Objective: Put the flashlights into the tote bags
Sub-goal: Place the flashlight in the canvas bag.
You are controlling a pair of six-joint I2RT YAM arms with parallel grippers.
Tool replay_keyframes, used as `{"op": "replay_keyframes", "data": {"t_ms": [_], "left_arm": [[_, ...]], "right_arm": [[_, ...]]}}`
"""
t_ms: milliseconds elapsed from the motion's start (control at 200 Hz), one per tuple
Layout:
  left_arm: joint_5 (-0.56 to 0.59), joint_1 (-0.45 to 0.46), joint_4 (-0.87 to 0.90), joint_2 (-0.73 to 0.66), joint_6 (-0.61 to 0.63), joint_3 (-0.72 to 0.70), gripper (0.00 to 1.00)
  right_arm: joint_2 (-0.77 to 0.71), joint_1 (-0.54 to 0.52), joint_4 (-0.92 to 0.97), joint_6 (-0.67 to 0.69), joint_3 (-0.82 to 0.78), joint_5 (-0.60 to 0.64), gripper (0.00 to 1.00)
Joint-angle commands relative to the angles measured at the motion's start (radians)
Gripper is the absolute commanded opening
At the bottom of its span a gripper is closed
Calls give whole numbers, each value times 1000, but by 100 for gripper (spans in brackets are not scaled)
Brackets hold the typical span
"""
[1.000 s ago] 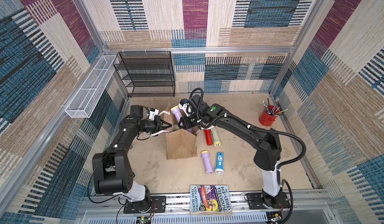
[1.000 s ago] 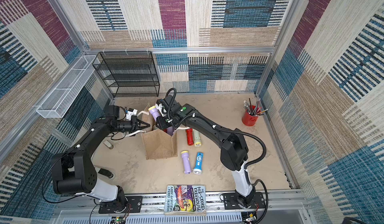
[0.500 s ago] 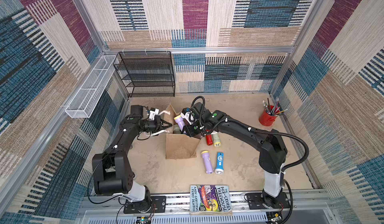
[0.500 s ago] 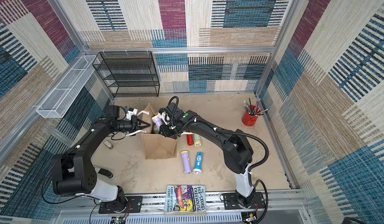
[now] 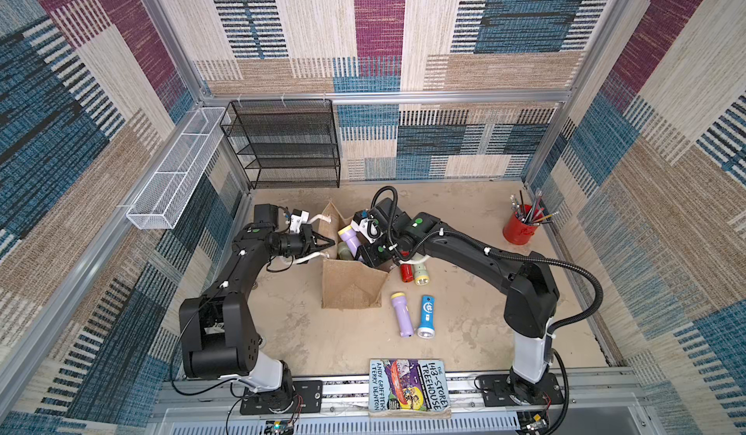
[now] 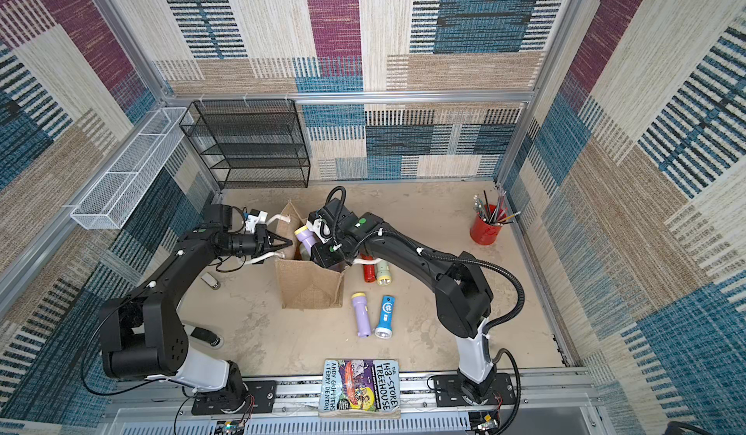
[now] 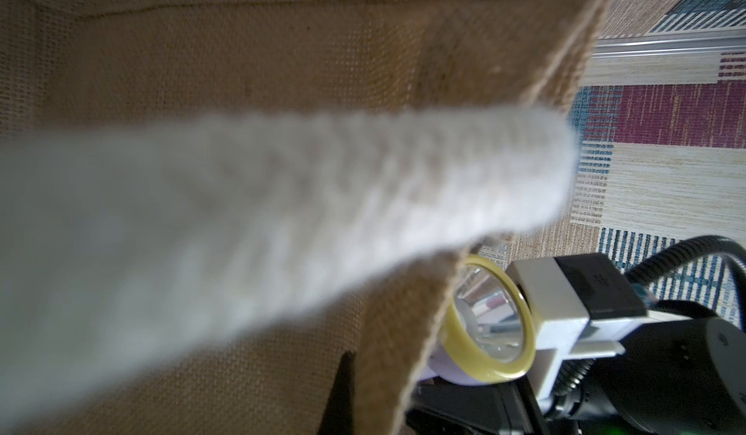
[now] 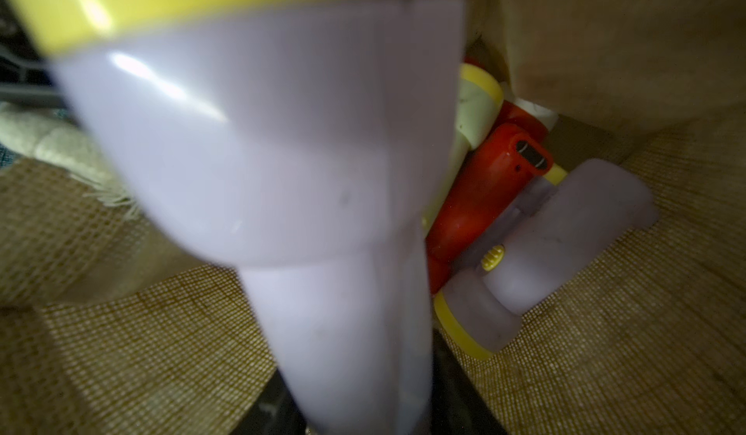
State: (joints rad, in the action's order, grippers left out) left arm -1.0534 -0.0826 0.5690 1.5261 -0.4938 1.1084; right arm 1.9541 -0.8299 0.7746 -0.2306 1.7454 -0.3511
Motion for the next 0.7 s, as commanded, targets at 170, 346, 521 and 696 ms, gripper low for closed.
{"op": "replay_keyframes", "data": {"t_ms": [170, 346, 521, 696], "left_arm": [[-10, 0, -21, -3, 1, -6, 5], [-13, 0, -24, -6, 1, -7, 5], [-11, 0, -24, -11, 2, -10, 5], [-10, 0, -24, -17, 2, -15, 4]], "right_arm": [[122, -1, 135, 16, 130, -13, 34], [195, -1, 212, 11, 207, 112, 34], [260, -1, 245, 19, 244, 150, 36], [297, -1, 269, 30, 267, 166, 39]]}}
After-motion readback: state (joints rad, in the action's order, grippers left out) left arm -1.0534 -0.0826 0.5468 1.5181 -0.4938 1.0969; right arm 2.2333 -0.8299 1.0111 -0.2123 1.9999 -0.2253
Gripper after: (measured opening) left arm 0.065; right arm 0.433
